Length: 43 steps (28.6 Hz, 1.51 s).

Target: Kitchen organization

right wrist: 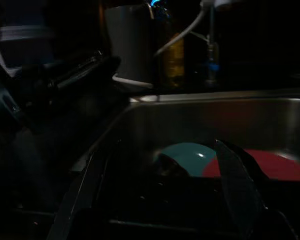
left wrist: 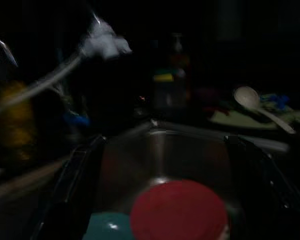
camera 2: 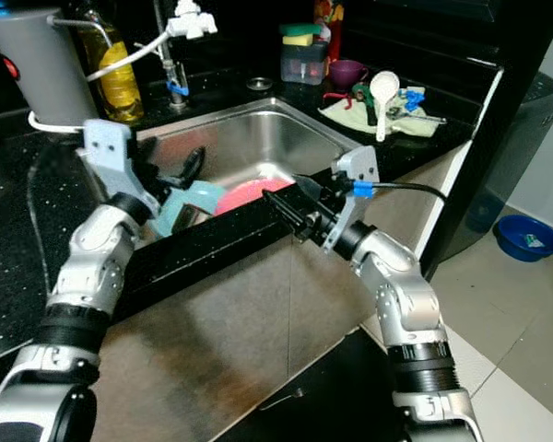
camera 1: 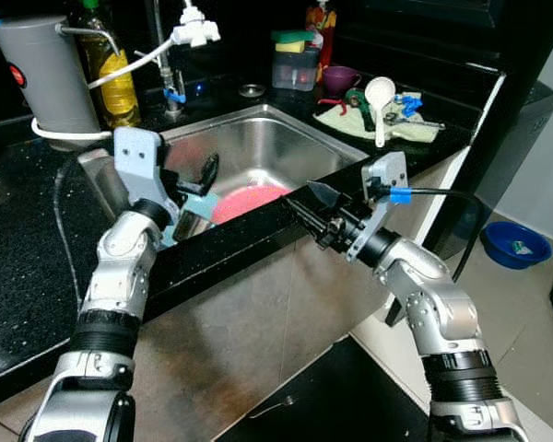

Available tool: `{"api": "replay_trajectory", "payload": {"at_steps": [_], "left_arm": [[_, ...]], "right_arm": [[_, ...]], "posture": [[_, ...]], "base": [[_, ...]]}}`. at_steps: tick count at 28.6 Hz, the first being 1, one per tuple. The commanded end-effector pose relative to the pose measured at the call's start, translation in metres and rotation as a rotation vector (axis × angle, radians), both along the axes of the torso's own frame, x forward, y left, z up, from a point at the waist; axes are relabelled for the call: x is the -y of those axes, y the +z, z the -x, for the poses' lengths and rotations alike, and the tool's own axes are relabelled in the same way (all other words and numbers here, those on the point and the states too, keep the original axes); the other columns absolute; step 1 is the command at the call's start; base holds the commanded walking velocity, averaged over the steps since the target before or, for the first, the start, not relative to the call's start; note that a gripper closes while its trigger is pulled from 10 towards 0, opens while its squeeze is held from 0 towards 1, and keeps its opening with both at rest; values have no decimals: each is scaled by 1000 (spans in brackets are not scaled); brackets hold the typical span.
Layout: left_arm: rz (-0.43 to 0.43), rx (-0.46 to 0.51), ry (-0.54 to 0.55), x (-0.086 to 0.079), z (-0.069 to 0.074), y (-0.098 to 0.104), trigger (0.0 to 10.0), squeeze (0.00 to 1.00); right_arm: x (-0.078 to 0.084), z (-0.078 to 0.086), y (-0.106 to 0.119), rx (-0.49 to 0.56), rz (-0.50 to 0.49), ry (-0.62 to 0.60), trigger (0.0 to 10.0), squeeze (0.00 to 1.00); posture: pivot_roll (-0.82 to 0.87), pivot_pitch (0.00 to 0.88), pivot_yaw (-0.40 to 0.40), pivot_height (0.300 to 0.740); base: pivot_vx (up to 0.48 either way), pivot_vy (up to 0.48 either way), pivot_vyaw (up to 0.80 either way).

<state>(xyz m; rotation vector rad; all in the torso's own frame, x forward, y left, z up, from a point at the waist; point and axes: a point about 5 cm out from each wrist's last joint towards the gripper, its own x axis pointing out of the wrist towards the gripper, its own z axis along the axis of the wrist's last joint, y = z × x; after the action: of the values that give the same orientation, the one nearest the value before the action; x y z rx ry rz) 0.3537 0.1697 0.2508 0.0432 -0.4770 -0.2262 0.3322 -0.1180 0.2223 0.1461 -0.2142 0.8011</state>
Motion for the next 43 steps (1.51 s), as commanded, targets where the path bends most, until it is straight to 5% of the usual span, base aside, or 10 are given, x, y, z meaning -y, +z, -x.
{"api": "replay_trajectory", "payload": {"at_steps": [1,11,17,30,43], "left_arm": [[-21,-5,5,6,4,-1,10000,0],[-47,-78,16,33,44,-26,10000,0],[-61,-143,49,26,52,-43,10000,0],[-78,-297,58,25,66,-80,10000,0],[-90,-376,36,34,75,-101,10000,0]], "right_arm": [[-1,1,0,3,-13,0,10000,0],[-1,-7,-2,-7,-49,-29,10000,0],[15,-15,-14,-47,-80,-153,10000,0],[44,0,-56,-161,-83,-301,10000,0],[27,7,-85,-249,-7,-349,10000,0]], "posture": [[-14,0,8,740],[34,0,-11,740],[37,0,-9,740],[-4,0,12,740],[-12,0,10,740]], "base": [[0,0,0],[0,0,0],[0,0,0],[-37,0,0],[-281,0,0]]}}
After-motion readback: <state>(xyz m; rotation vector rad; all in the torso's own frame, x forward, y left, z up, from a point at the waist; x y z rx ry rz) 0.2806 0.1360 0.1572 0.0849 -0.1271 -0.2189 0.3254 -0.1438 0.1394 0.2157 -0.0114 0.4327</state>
